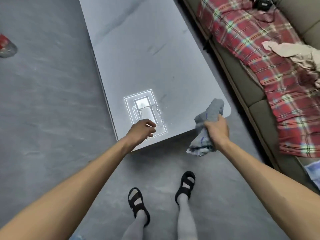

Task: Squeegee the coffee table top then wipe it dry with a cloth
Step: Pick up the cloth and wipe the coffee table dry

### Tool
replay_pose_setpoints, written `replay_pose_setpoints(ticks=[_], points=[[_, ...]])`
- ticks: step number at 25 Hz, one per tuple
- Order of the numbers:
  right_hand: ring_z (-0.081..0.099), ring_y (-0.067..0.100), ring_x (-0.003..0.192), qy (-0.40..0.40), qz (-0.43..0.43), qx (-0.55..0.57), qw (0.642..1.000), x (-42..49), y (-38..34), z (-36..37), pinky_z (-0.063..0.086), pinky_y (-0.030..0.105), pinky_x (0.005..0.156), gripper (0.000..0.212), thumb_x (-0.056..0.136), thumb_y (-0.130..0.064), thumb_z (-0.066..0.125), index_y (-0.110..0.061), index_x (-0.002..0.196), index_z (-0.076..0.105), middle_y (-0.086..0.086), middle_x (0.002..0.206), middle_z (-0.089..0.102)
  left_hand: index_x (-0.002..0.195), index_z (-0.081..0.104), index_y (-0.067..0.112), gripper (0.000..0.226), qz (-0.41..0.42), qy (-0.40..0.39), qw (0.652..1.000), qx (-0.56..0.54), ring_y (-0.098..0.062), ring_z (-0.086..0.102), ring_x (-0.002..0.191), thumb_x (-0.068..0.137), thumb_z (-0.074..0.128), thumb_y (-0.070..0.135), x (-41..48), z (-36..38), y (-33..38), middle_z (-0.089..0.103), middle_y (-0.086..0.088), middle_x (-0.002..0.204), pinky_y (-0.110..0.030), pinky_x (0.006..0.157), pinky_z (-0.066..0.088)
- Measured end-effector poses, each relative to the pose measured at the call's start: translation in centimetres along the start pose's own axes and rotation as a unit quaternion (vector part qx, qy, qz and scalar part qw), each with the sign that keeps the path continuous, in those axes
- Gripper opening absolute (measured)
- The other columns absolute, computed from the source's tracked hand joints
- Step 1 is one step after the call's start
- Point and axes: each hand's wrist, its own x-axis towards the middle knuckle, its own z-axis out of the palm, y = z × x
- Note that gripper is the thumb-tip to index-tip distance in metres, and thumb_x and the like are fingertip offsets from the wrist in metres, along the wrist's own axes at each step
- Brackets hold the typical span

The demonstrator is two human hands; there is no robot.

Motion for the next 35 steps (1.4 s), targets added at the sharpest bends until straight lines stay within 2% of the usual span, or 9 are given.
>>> replay_pose_setpoints(ticks=[6,10,14,18,22,26,29,32,35], points=[[0.060,0.037,0.084,0.005,-0.211,-0.311,0.927,19.1,2.9,3.7,0.042,0.037,0.066,0.028,0.077,-0.031,0.058,-0.019,0.102,0.052,0.013,0.093,0.066,0.099,0.065,0.024,0.018,-0.002,0.084,0.996,0.031,-0.013,0.066,0.093,0.085,0.055,0.018,12.1,7.6,-0.1,0.070,0.005,0.098,-0.027,0.083,0.050],[0.051,0.036,0.107,-0.063,-0.317,-0.417,0.850,27.2,9.0,9.0,0.045,0.044,0.091,0.039,0.078,-0.039,0.058,-0.009,0.103,0.061,0.017,0.111,0.057,0.098,0.064,0.027,0.023,0.002,0.161,0.986,0.031,-0.006,0.061,0.091,0.085,0.052,0.012,19.6,10.7,-2.9,0.066,0.011,0.099,-0.015,0.072,0.044],[0.028,0.029,0.136,-0.026,-0.316,-0.271,0.909,30.4,10.5,11.6,0.026,0.041,0.114,0.050,0.081,-0.034,0.065,-0.007,0.120,0.052,0.012,0.148,0.033,0.114,0.060,0.023,0.031,-0.009,0.289,0.955,0.061,-0.014,0.056,0.110,0.086,0.051,0.011,22.9,8.0,-5.8,0.062,0.006,0.119,-0.027,0.085,0.043],[0.028,0.028,0.140,0.061,-0.214,-0.180,0.958,32.3,5.5,16.8,0.018,0.038,0.117,0.058,0.090,-0.033,0.052,-0.006,0.140,0.042,0.009,0.156,0.031,0.131,0.047,0.013,0.044,-0.083,0.384,0.917,0.076,-0.026,0.050,0.123,0.089,0.054,0.020,26.5,1.6,-8.3,0.052,-0.008,0.135,-0.036,0.095,0.041],[0.032,0.026,0.138,0.126,-0.169,-0.158,0.965,33.5,-0.2,23.2,0.021,0.040,0.114,0.055,0.089,-0.036,0.048,-0.009,0.137,0.044,0.009,0.150,0.040,0.140,0.032,0.003,0.058,-0.100,0.348,0.910,0.202,-0.035,0.033,0.134,0.095,0.048,0.035,29.8,-3.6,-11.1,0.038,-0.019,0.141,-0.048,0.109,0.031],[0.046,0.028,0.125,0.066,-0.277,-0.180,0.942,33.3,-5.3,29.2,0.034,0.043,0.106,0.049,0.084,-0.034,0.046,-0.007,0.125,0.052,0.011,0.135,0.053,0.130,0.034,0.004,0.051,-0.140,0.306,0.903,0.267,-0.044,0.032,0.132,0.094,0.039,0.041,31.5,-4.6,-12.7,0.031,-0.028,0.142,-0.053,0.097,0.038],[0.053,0.027,0.109,-0.026,-0.424,-0.196,0.884,30.1,-8.0,33.5,0.041,0.038,0.092,0.033,0.079,-0.029,0.050,-0.010,0.105,0.058,0.006,0.115,0.061,0.125,0.034,0.005,0.041,-0.129,0.294,0.904,0.283,-0.048,0.038,0.122,0.094,0.038,0.030,31.7,-4.7,-12.3,0.033,-0.031,0.138,-0.051,0.089,0.040],[0.050,0.024,0.114,-0.189,-0.567,-0.284,0.750,27.2,-7.3,34.9,0.040,0.040,0.093,0.032,0.076,-0.038,0.053,-0.017,0.100,0.057,-0.002,0.121,0.061,0.134,0.029,0.003,0.044,-0.134,0.275,0.911,0.275,-0.050,0.028,0.132,0.094,0.036,0.021,31.2,-4.9,-11.8,0.025,-0.034,0.144,-0.055,0.097,0.037],[0.049,0.021,0.109,-0.251,-0.591,-0.331,0.691,29.2,-6.3,31.5,0.043,0.040,0.087,0.035,0.073,-0.043,0.053,-0.025,0.103,0.052,-0.007,0.111,0.062,0.137,0.026,0.003,0.047,-0.132,0.261,0.917,0.270,-0.048,0.019,0.138,0.093,0.036,0.018,30.7,-4.9,-11.6,0.018,-0.033,0.149,-0.055,0.103,0.035]])
